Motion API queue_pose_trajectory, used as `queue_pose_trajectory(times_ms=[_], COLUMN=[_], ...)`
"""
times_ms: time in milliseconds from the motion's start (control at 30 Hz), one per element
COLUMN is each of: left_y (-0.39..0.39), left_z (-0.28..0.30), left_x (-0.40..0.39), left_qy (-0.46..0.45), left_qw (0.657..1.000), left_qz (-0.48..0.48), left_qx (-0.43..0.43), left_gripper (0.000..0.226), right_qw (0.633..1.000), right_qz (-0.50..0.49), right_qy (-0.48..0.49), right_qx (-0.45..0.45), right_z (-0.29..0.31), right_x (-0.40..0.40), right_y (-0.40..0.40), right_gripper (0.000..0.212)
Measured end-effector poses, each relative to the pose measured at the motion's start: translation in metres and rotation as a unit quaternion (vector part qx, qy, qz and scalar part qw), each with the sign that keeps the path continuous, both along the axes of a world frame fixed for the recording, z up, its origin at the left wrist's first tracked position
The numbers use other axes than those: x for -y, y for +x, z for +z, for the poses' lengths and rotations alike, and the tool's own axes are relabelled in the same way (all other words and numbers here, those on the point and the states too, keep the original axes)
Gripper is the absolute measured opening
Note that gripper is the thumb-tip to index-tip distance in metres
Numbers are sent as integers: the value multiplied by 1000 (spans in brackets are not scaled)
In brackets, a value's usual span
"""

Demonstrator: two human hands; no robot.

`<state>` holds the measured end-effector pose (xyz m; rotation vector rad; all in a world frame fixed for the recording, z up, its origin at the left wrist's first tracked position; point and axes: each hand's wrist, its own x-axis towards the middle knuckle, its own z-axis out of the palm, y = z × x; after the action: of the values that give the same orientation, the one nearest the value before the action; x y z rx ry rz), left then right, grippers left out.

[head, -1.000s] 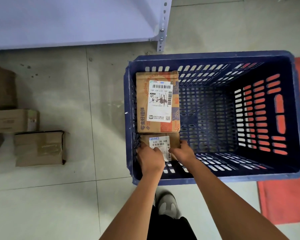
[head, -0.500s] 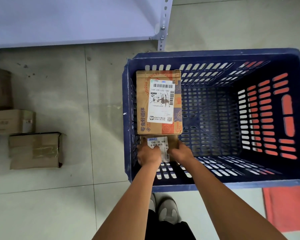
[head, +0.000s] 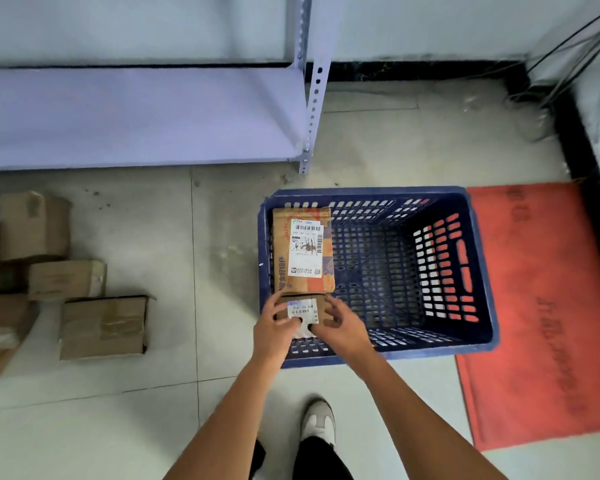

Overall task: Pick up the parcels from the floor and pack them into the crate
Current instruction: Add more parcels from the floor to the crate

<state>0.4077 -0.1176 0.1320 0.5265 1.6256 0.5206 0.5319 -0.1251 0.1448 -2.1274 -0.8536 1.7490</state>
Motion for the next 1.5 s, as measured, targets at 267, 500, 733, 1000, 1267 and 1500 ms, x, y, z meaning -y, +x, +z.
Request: queue_pose_trajectory(times_ms=[267, 500, 733, 1000, 1267, 1500], left_y=[-130, -309, -476, -593, -679, -673], left_z=[63, 56, 40, -21, -132, -156], left_x=[-18, 0, 14, 14, 22, 30], left_qy=[64, 70, 34, 9, -12, -39], left_qw=[994, 994, 994, 985, 953, 960], left_qz=[56, 74, 95, 151, 127, 156], left_qx=[63, 49, 33, -77, -275, -230], left_gripper=[70, 75, 84, 72, 76, 68], right_qw=[998, 997, 994, 990, 982, 979], right_qz=[8, -19, -12, 78, 120, 117], right_qy=[52, 41, 7, -41, -106, -123], right_qx=[-17, -63, -105, -112, -102, -111], right_z=[52, 34, 24, -36, -177, -199], right_x=[-15, -11, -16, -30, -37, -35], right_y=[-97, -266, -430, -549, -633, -666], right_gripper=[79, 84, 80, 79, 80, 81])
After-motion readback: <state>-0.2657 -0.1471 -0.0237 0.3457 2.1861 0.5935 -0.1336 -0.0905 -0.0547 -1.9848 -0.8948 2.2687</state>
